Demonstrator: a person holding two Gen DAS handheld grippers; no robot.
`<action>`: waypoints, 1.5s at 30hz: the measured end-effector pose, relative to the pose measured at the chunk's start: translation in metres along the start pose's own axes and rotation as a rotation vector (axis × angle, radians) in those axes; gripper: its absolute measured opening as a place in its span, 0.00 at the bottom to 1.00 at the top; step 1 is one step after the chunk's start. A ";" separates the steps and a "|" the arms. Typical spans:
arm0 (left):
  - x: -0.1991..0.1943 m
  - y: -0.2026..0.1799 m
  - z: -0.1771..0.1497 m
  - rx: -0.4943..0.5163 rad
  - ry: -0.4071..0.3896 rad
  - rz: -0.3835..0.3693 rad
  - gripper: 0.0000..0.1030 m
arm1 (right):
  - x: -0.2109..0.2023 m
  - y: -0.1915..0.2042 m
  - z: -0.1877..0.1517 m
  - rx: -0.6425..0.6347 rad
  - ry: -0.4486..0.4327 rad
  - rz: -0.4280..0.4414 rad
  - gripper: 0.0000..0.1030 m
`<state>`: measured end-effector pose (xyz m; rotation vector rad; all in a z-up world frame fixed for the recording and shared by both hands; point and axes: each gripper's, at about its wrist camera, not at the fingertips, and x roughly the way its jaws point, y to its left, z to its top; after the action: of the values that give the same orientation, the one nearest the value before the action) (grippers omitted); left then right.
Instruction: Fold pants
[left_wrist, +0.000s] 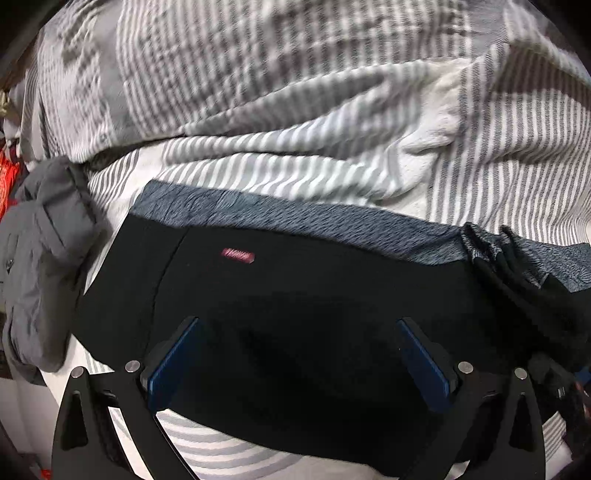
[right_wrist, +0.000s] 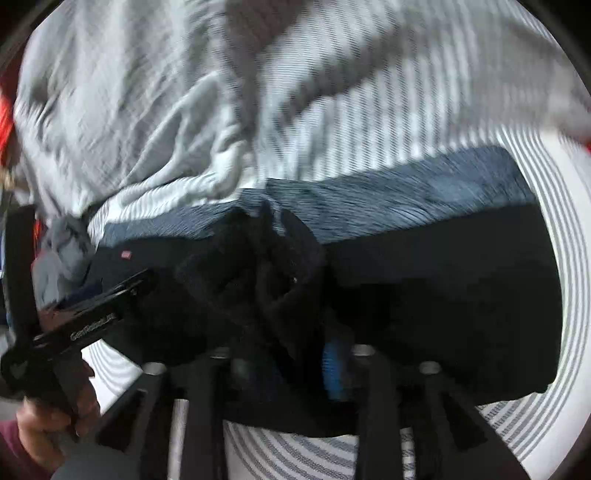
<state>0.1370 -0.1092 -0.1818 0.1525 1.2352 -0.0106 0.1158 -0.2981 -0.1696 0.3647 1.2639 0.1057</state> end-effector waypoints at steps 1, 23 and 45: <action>-0.003 0.004 -0.002 -0.005 0.005 -0.006 1.00 | -0.006 0.009 -0.002 -0.032 0.011 0.018 0.61; -0.008 -0.148 -0.009 0.242 0.144 -0.291 0.74 | -0.040 -0.118 0.020 0.265 0.082 -0.029 0.22; -0.026 -0.106 -0.042 0.053 0.173 -0.201 0.87 | -0.019 -0.106 0.006 0.174 0.126 0.052 0.52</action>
<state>0.0791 -0.2111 -0.1820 0.0756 1.4197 -0.2081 0.1028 -0.4044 -0.1853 0.5478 1.3926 0.0642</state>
